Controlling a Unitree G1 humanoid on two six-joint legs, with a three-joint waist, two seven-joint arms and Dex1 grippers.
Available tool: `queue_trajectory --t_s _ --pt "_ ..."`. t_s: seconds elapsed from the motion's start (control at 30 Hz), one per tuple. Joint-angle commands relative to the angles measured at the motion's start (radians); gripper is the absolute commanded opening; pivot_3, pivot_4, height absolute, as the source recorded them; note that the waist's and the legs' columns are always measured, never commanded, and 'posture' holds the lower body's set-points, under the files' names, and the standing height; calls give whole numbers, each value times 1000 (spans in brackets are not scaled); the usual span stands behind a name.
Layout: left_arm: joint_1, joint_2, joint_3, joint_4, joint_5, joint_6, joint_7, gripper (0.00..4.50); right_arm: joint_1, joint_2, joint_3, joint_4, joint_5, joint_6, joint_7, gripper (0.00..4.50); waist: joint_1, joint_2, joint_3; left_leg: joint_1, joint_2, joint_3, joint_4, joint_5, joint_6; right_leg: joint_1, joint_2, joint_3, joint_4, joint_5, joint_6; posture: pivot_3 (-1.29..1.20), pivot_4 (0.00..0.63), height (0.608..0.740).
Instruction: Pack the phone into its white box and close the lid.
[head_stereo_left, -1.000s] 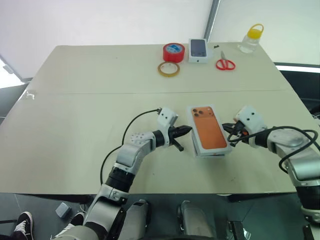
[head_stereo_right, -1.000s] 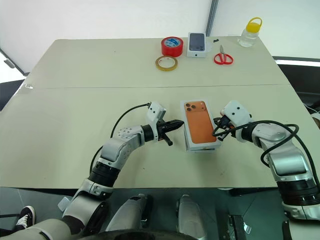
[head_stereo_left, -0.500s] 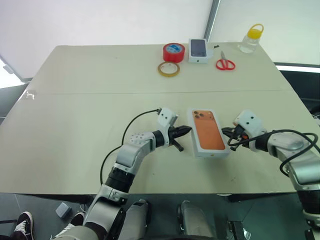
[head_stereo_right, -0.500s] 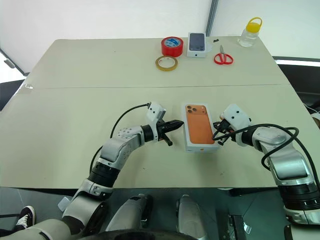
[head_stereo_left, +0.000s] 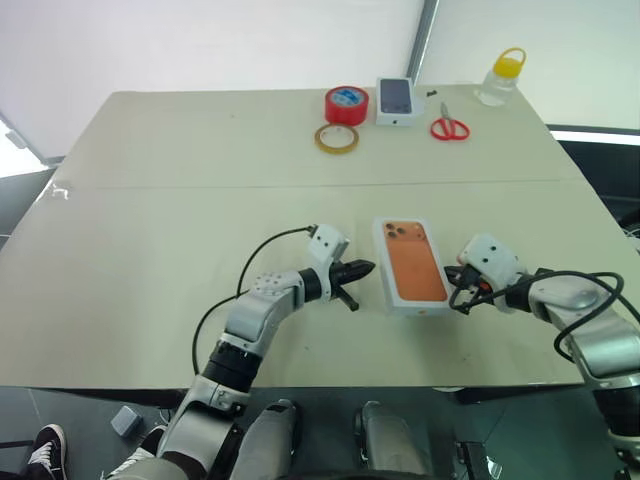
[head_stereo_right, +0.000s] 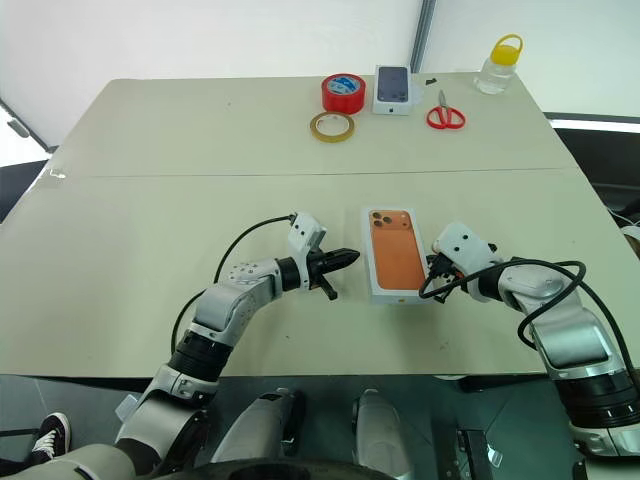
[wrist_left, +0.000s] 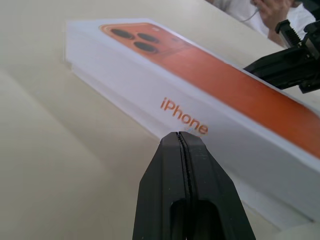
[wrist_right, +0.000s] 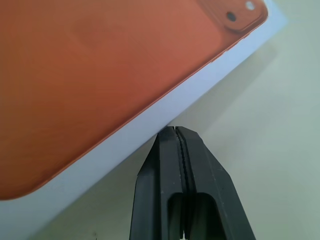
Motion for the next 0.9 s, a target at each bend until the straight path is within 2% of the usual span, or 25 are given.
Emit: queue_trajectory --t_s 0.03,0.2,0.37,0.53,0.67,0.77,0.9 --pt "-36 -6 30 -5 -17 -18 13 0 -47 -16 -53 11 7 -19 -5 19 0 0 0 0 0 0 0 0 0 0 0 0 0 0 0 0 150 740" --pt "-156 -44 111 37 -73 -16 40 0 -147 -16 -108 79 41 -18 -4 19 0 0 0 0 0 0 0 0 0 0 0 0 0 0 0 0 150 740" --pt "-260 -99 124 141 -74 -55 38 0 -201 24 -118 51 101 18 7 19 0 0 0 0 0 0 0 1 -2 1 0 -1 -1 0 0 0 150 740" --pt "-272 -128 57 312 10 -134 29 0 -90 11 -80 -61 176 74 104 19 1 -1 0 0 0 0 0 1 -2 1 0 -1 -1 0 0 0 150 740" --pt "-259 -108 -10 451 106 -207 35 0 29 -34 -20 -115 133 57 136 19 3 0 -1 0 -1 0 1 -1 2 1 1 -1 -1 0 0 0 150 740" --pt "-243 -103 -11 461 107 -199 20 0 77 -62 11 -115 84 4 129 19 3 -5 -8 4 -1 0 1 -3 5 6 0 -1 -1 0 1 0 150 740" --pt "-231 -95 3 429 95 -201 12 0 64 -60 -4 -108 93 -3 130 19 1 -7 -12 5 0 0 1 -3 5 7 0 -1 -2 -1 1 0 150 740"
